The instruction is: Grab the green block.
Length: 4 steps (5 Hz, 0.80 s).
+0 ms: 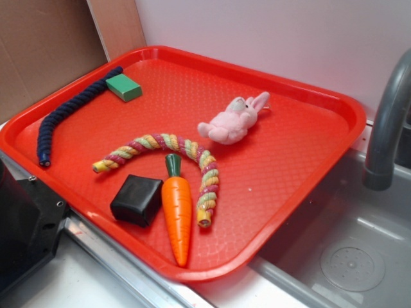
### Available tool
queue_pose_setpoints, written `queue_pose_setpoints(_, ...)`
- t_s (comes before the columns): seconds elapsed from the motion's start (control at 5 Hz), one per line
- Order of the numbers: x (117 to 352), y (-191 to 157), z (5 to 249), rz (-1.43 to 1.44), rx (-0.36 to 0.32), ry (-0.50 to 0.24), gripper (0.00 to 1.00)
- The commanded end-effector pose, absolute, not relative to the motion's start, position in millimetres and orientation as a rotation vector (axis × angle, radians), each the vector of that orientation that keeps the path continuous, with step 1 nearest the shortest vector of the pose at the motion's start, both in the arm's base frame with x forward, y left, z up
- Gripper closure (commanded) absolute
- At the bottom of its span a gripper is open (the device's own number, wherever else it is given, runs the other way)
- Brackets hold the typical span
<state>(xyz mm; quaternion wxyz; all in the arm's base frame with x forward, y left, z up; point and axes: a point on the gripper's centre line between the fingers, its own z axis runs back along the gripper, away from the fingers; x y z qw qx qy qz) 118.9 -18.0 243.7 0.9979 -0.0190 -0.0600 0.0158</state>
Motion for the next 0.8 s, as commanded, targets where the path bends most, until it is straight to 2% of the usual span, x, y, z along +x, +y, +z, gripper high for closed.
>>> queue_pose_setpoints(0.0,119,-18,244,0.032,-0.038,-0.120,0.00)
queue_pose_setpoints(0.2,154,30,209,0.279,0.007,-0.096,0.00)
queue_pose_setpoints(0.4,174,59,187,0.501,0.050,-0.090,0.00)
queue_pose_setpoints(0.6,198,81,163,0.740,0.077,-0.197,0.00)
